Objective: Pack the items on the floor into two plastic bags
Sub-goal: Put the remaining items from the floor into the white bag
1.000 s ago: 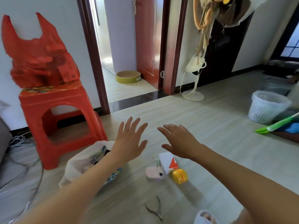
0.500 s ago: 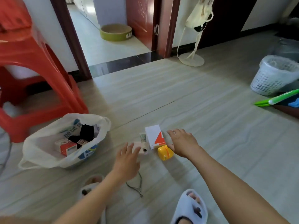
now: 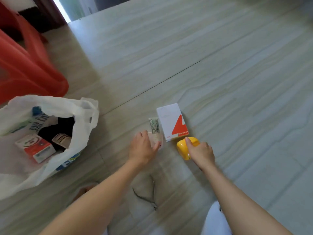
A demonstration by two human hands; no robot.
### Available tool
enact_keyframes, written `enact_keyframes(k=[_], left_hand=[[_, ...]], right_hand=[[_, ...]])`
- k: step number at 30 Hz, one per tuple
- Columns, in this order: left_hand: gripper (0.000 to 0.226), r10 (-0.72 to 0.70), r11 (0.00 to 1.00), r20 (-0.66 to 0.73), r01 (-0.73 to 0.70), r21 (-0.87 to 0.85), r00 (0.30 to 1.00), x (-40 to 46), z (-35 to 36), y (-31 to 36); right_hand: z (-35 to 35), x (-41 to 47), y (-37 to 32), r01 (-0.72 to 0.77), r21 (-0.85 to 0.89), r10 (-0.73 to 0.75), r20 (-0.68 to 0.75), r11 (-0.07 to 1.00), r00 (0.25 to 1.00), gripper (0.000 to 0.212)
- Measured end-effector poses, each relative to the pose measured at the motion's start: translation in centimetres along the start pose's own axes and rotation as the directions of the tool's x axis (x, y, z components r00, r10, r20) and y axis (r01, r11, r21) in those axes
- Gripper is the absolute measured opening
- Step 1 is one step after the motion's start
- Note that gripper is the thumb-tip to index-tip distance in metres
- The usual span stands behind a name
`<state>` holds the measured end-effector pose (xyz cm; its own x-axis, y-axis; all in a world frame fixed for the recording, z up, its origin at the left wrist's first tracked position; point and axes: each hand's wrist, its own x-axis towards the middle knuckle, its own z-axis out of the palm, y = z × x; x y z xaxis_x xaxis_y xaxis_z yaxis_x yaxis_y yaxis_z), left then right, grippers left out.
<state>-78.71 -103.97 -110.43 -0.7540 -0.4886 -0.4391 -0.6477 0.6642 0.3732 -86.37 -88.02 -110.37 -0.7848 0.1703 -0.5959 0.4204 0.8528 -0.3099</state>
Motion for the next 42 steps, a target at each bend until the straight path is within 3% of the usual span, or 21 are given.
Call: enact_keyframes(k=[4, 9, 12, 15, 19, 21, 23, 27, 31, 34, 38, 42], left_hand=[[0.040, -0.082, 0.991, -0.085, 0.072, -0.117, 0.993, 2.3, 1.9, 0.5], [0.027, -0.092, 0.954, 0.022, 0.094, -0.286, 0.996, 1.5, 1.8, 0.4], [0.026, -0.024, 0.960, 0.070, 0.042, -0.275, 0.997, -1.2, -1.3, 0.6], [0.027, 0.157, 0.977, 0.169, -0.128, -0.170, 0.973, -4.6, -6.5, 0.9], [0.028, 0.258, 0.959, 0.285, -0.280, 0.040, 0.923, -7.6, -15.1, 0.1], [0.027, 0.265, 0.955, 0.220, -0.287, 0.075, 0.939, -8.8, -19.6, -0.8], [0.028, 0.276, 0.956, 0.118, -0.285, 0.064, 0.954, -10.0, -23.7, -2.1], [0.024, 0.261, 0.964, -0.058, -0.256, 0.071, 0.964, -12.8, -30.2, -6.5], [0.025, 0.160, 0.986, -0.226, -0.168, -0.016, 0.961, -14.6, -33.2, -12.9], [0.021, 0.025, 0.990, -0.301, -0.065, -0.124, 0.953, -15.1, -31.3, -17.9], [0.014, -0.142, 0.971, -0.377, 0.055, -0.233, 0.915, -14.9, -25.1, -22.2], [0.015, -0.113, 0.993, -0.502, 0.110, -0.035, 0.857, -12.7, -20.6, -23.3]], right_hand=[[2.1, 2.4, -0.7, -0.143, 0.260, 0.123, 0.091, 0.955, 0.988, 0.080], [2.3, 1.3, -0.6, -0.099, 0.285, 0.075, 0.095, 0.953, 0.993, 0.070], [0.7, -1.8, -0.2, -0.060, 0.311, 0.039, 0.071, 0.948, 0.997, 0.070], [-2.3, -4.9, -1.3, 0.017, 0.353, -0.017, -0.003, 0.936, 1.000, 0.072], [-4.6, -10.0, -3.7, 0.054, 0.583, -0.042, -0.033, 0.811, 0.999, 0.070], [-4.3, -13.2, -5.2, 0.039, 0.690, -0.070, 0.017, 0.722, 0.997, 0.073], [-3.5, -16.1, -6.7, 0.062, 0.709, -0.138, 0.051, 0.703, 0.989, 0.080], [-3.0, -21.9, -11.5, 0.256, 0.665, -0.323, -0.023, 0.702, 0.946, 0.082], [-2.1, -26.5, -15.9, 0.521, 0.476, -0.570, -0.049, 0.709, 0.820, 0.069], [-0.5, -28.9, -18.5, 0.720, 0.267, -0.747, 0.001, 0.641, 0.665, 0.069], [3.7, -28.8, -20.3, 0.917, -0.136, -0.912, 0.123, 0.375, 0.392, 0.073], [8.0, -26.0, -20.8, 0.902, -0.419, -0.934, 0.271, 0.104, 0.233, 0.068]])
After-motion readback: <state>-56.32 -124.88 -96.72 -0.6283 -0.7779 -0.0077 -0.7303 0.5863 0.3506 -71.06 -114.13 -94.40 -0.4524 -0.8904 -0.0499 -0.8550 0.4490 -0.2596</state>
